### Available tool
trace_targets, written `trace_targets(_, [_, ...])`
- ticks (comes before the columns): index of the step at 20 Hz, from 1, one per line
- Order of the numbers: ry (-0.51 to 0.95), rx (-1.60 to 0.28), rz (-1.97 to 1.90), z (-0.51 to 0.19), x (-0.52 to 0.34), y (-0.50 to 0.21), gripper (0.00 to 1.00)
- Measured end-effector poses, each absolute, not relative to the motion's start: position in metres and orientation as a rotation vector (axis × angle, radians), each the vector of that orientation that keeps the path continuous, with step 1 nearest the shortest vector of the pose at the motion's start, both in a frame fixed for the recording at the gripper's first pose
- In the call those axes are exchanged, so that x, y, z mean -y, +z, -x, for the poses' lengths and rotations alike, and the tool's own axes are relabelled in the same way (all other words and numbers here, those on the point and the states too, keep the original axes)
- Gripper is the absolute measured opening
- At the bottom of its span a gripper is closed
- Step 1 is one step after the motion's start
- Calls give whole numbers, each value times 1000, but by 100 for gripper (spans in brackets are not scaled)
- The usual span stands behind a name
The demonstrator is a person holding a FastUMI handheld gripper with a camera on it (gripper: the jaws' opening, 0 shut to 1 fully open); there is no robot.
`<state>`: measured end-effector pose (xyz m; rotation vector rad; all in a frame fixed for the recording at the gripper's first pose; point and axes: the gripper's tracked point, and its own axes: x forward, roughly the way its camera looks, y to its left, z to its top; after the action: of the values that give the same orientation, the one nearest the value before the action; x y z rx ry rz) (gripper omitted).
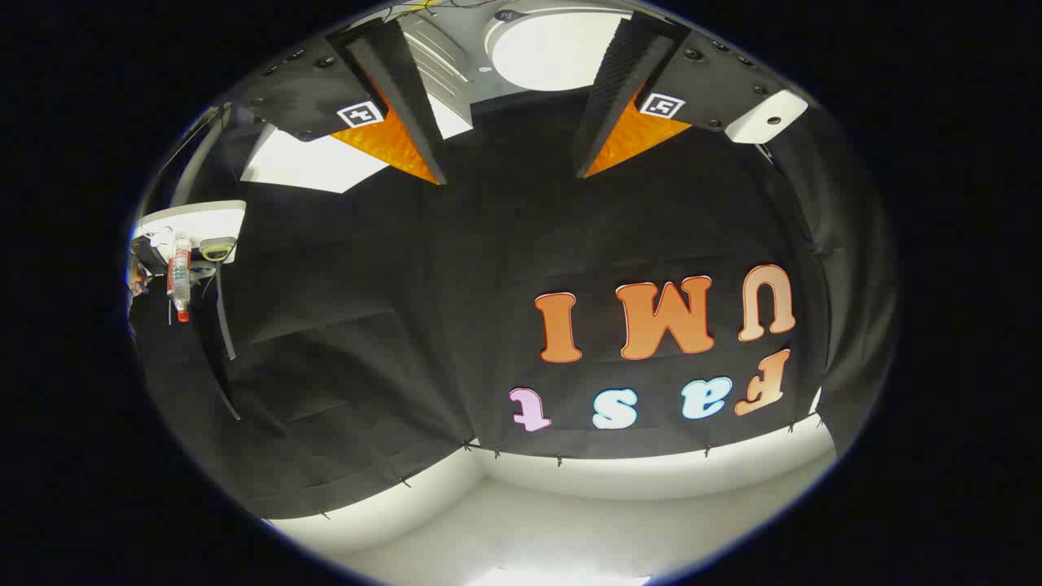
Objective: Open the toilet lid.
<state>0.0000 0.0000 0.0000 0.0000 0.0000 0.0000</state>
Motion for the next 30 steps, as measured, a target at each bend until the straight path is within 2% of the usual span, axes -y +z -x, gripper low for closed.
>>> trace_targets(6, [13, 24, -20, 0, -3, 11, 98])
trace_targets(21, [40, -8, 8, -9, -12, -14, 98])
trace_targets(30, [98, -83, 8, -23, -24, -89, 98])
